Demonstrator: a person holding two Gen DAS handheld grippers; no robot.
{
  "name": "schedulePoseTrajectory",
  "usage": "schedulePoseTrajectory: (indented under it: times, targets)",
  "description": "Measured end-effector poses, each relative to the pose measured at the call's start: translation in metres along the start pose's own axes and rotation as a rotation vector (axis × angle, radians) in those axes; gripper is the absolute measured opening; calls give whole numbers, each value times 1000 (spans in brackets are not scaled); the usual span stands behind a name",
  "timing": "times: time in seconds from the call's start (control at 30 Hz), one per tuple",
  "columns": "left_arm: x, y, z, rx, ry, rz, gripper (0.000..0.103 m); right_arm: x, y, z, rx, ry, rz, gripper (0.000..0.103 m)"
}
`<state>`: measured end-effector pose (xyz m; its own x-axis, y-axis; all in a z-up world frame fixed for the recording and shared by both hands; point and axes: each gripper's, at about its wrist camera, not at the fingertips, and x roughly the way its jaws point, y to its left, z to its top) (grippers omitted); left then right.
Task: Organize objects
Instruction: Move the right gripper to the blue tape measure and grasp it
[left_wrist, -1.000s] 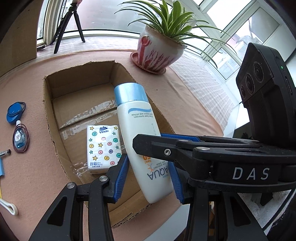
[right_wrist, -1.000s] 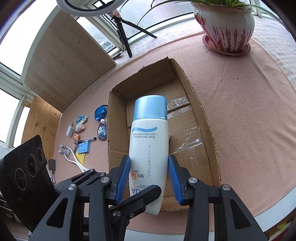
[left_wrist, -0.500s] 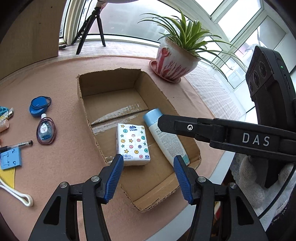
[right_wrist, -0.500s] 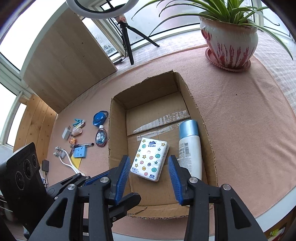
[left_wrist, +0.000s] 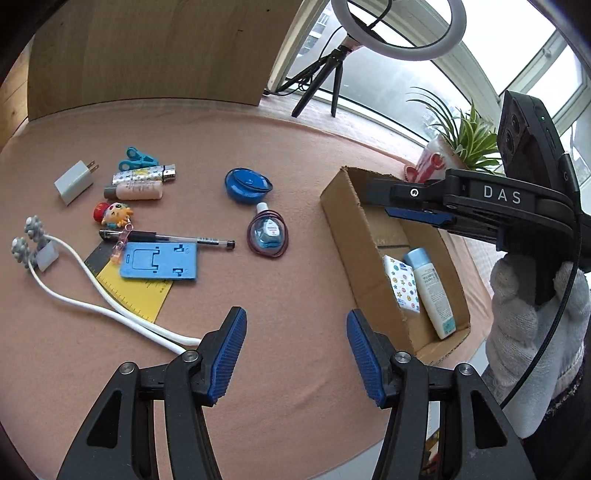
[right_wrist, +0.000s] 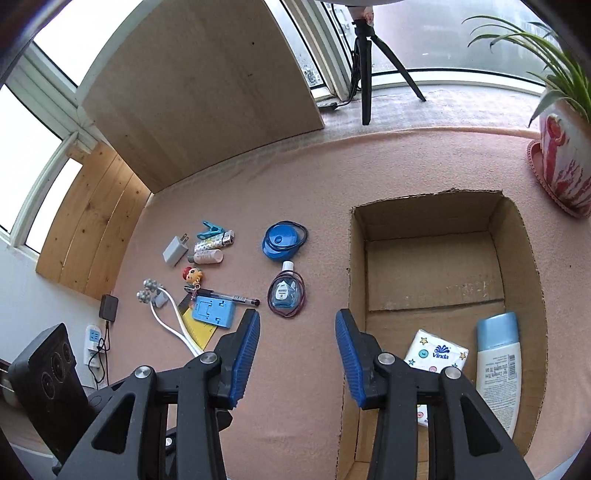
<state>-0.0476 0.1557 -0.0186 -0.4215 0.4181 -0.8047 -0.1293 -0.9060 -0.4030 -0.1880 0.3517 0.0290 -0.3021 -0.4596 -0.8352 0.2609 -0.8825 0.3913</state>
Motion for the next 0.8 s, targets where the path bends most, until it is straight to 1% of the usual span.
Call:
schedulePoseTrajectory:
  times: [0.1,0.23,0.37,0.53,0.8]
  targets:
    - [-11,26,-3,-36,-7,26,60,20,16,16,-25,20,-2,39]
    - [-22,57,-9,-84,-11,59,60,49,28,38,-21,44,2,39]
    - [-30,82,-16,-116,-3,95,60,82,33,59,-22,63,-41,39]
    - [-40,106,-23,-153,2,130,60,124,29,81,2,107,-80,39]
    - [-49,133,-30,-195,2,155,60,171,26,112,24,141,-167,38]
